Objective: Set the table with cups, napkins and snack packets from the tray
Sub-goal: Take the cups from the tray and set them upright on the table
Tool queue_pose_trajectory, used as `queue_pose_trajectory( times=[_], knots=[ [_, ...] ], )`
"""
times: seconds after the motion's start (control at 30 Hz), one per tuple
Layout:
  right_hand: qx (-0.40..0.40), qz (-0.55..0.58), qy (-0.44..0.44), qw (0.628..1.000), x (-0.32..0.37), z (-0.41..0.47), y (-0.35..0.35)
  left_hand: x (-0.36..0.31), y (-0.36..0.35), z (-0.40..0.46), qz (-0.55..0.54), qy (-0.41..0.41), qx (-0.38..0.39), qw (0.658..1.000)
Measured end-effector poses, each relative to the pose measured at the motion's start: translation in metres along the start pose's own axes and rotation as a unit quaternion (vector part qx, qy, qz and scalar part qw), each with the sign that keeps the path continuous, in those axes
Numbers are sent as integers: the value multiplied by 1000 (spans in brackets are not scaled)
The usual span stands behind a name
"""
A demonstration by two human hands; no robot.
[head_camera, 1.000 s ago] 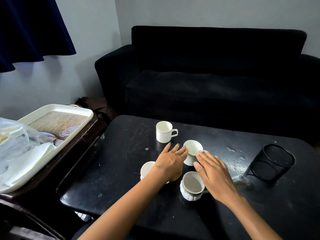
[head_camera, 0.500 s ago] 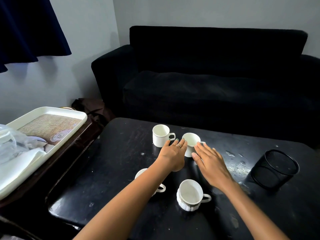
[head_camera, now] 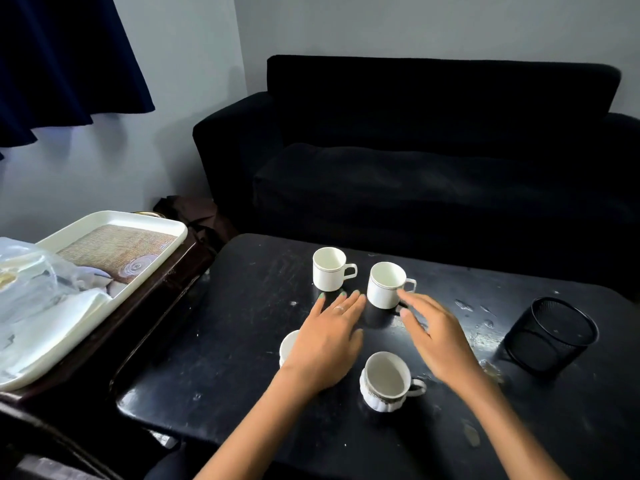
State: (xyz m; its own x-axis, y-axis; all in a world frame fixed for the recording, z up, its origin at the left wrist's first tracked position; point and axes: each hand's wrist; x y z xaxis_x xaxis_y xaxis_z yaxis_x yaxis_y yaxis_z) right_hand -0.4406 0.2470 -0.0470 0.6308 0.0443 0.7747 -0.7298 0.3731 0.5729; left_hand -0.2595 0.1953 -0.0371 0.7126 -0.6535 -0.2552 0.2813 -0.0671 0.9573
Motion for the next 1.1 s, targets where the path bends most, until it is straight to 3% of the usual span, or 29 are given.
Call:
queue_pose_trajectory(
  times=[0.07, 0.13, 0.23, 0.5, 0.83, 1.1],
  knots=[
    [-35, 1, 45, 998, 14, -21, -7, -1, -4, -30, -47, 56, -78, 994],
    [-8, -2, 88, 996, 54, -60, -32, 6, 4, -90, -58, 118, -133, 982],
    [28, -19, 122, 992, 63, -78, -56, 9, -14, -108, -70, 154, -159, 973],
    [86, -147, 150, 974, 62, -103, -96, 29, -29, -137, -40, 149, -52, 987],
    [72, -264, 139, 952, 63, -102, -106, 35, -28, -129, -3, 138, -4, 990],
    [150, -270, 92, 947, 59, -74, -112, 48, -24, -97, 35, 137, 14, 990]
  ],
)
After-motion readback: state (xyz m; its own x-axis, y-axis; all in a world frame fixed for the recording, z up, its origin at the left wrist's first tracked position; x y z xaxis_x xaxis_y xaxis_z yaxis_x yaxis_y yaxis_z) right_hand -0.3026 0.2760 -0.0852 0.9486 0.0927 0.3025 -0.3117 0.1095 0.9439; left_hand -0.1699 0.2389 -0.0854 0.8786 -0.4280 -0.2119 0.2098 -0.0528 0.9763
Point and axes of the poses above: each hand's wrist, its own z-axis towards the middle knuckle, its own y-axis out of the back of the hand, x = y × z, and after that the axes turned 7 degrees about z, right-handed
